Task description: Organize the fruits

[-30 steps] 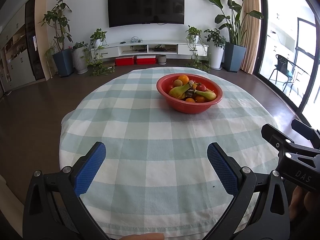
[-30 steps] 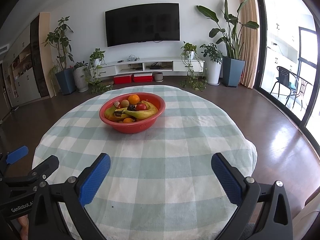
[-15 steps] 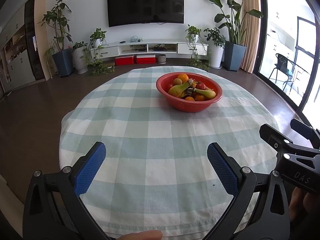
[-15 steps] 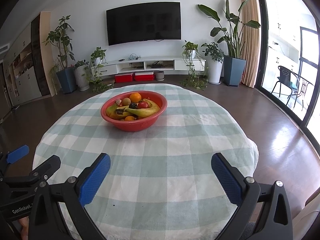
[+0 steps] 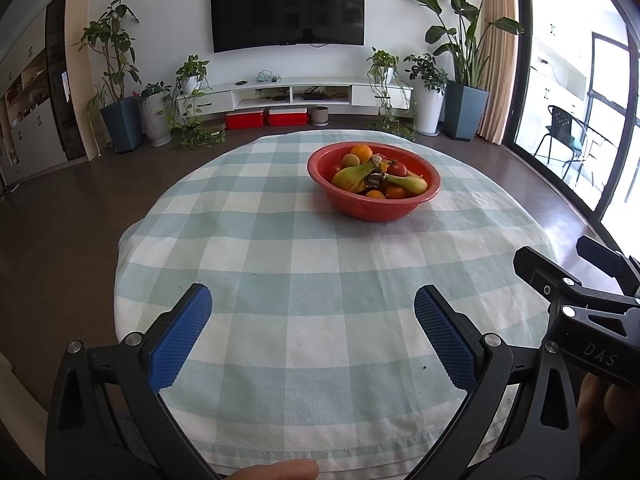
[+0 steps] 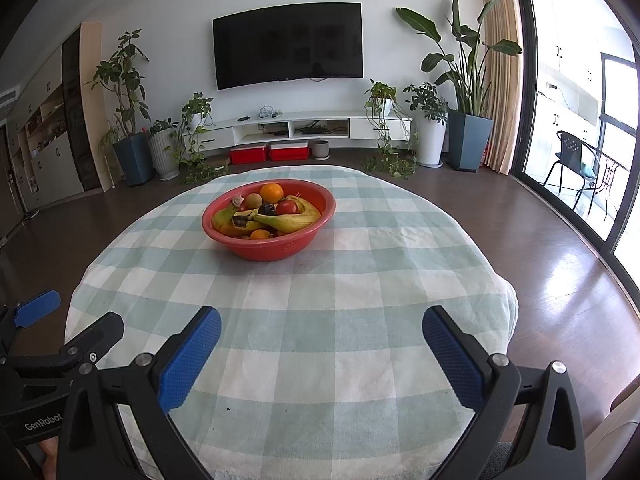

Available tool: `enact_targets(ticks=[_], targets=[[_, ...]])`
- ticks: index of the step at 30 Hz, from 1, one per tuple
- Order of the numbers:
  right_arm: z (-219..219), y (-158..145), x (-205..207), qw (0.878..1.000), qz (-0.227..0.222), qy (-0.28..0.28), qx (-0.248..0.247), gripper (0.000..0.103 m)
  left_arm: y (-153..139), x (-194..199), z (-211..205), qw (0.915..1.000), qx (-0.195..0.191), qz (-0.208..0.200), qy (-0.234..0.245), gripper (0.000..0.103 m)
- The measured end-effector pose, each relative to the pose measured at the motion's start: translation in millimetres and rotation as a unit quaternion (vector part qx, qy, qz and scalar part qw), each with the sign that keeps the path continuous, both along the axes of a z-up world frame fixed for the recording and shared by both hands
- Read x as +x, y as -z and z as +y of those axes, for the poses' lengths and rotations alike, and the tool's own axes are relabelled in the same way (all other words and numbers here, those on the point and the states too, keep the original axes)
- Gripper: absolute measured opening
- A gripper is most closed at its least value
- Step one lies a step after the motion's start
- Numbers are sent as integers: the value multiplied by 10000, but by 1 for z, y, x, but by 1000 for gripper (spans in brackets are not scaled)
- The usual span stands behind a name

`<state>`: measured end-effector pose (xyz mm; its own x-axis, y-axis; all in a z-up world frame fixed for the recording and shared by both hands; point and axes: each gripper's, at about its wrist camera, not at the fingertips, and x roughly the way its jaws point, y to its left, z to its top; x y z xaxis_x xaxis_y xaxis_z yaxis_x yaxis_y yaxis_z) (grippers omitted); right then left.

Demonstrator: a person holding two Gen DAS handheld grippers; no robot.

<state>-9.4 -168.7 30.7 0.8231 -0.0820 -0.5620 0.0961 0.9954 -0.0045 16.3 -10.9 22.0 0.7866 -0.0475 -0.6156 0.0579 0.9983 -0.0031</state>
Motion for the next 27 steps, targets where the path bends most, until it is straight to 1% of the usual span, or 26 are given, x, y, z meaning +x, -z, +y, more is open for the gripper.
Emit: enact_targets(ticks=[9, 13, 20, 27], targets=[[-1, -1, 0, 10000, -1, -1, 1, 103, 3, -3, 0, 10000, 13, -2, 8, 103], [0, -1, 0, 10000, 5, 6, 1, 103, 5, -6, 1, 9999, 105, -2, -39, 103], [-1, -2, 0, 10000, 7, 1, 9, 103, 2, -8, 2, 10000, 79, 38, 8, 103], [0, -1, -3, 10000, 34, 25, 46, 103, 0, -18, 9, 9998, 173, -71, 46, 103]])
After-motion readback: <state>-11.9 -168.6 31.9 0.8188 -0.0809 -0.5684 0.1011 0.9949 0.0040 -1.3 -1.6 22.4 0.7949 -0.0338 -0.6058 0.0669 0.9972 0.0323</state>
